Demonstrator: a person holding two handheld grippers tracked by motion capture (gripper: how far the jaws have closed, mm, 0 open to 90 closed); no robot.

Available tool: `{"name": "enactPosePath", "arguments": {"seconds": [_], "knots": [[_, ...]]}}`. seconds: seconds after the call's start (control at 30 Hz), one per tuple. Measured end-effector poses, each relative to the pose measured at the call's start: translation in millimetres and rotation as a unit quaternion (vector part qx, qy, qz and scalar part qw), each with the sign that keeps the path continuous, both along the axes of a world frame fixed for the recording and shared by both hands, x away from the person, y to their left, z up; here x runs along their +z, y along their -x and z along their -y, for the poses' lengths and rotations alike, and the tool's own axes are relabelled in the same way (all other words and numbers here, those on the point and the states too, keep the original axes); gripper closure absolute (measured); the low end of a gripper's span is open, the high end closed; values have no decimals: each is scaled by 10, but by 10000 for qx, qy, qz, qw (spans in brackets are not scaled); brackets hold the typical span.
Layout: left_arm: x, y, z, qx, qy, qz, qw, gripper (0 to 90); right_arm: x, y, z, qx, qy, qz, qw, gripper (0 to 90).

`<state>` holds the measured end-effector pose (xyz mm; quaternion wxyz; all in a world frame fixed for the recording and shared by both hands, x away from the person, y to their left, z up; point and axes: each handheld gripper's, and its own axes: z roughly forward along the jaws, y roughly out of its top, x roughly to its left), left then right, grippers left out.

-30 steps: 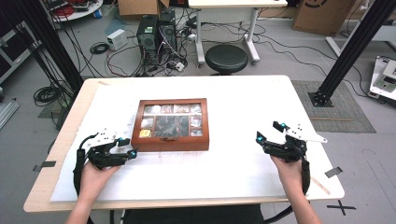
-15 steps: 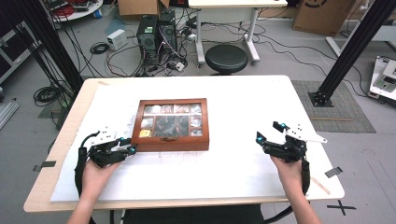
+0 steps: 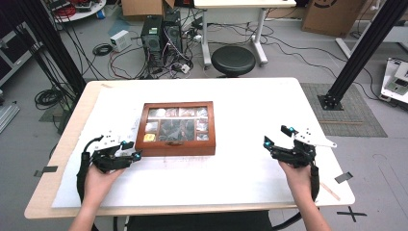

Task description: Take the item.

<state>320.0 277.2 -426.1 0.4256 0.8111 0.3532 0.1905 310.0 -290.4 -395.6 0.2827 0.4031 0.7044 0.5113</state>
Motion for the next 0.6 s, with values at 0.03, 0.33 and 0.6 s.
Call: {"name": "enactPosePath", "arguments": {"seconds": [0.03, 0.33, 0.6], "knots": [[0, 0, 0, 0, 0, 0, 10000, 519, 0, 0, 0, 0, 0, 0, 10000, 222], [29, -12, 14, -4, -188, -71, 9998, 584, 1, 0, -20, 30, 18, 3, 10000, 233], [64, -3, 4, 8, -91, -34, 10000, 606, 1, 0, -25, 31, 28, 13, 10000, 233]]}}
